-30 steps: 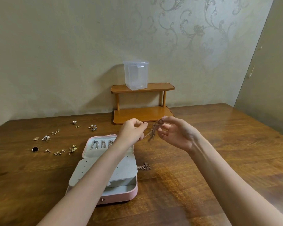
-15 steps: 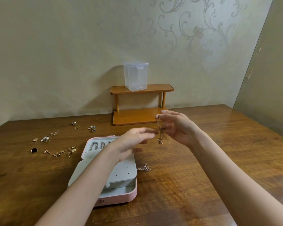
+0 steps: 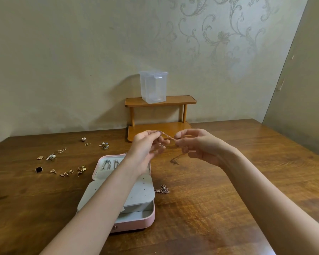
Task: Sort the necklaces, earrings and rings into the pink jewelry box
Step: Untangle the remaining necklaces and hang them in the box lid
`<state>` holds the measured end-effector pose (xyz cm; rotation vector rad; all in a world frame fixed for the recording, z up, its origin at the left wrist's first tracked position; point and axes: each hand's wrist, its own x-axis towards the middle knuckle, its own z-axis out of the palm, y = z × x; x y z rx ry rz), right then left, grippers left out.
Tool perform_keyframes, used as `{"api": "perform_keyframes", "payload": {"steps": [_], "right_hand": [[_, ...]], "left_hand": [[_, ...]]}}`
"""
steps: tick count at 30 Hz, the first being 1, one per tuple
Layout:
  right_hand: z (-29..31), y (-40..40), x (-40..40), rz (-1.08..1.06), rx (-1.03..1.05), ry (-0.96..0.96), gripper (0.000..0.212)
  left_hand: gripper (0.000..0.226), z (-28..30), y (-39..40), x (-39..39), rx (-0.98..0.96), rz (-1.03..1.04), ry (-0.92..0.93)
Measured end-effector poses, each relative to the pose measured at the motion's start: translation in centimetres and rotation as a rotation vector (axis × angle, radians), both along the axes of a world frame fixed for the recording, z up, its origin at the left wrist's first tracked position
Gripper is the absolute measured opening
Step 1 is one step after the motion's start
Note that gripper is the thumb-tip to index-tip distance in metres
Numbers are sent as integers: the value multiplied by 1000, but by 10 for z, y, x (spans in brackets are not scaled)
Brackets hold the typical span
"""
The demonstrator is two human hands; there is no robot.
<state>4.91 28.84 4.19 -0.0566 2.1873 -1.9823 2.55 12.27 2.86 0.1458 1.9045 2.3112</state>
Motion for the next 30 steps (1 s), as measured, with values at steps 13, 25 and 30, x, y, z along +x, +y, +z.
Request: {"api": "perform_keyframes", "payload": {"steps": [13,25,30], "right_hand": [[-13,12,-8,-159,486,190,15],[-44,-1,-5,203,242,-102,15],[-44,5,-4,214,105,-155,17]], "left_hand": [[14,16,-21,-3,-330,11,237],[7,68,-23,-7,-659,138,748],[11,80,-27,-12,-766,112,763]]}}
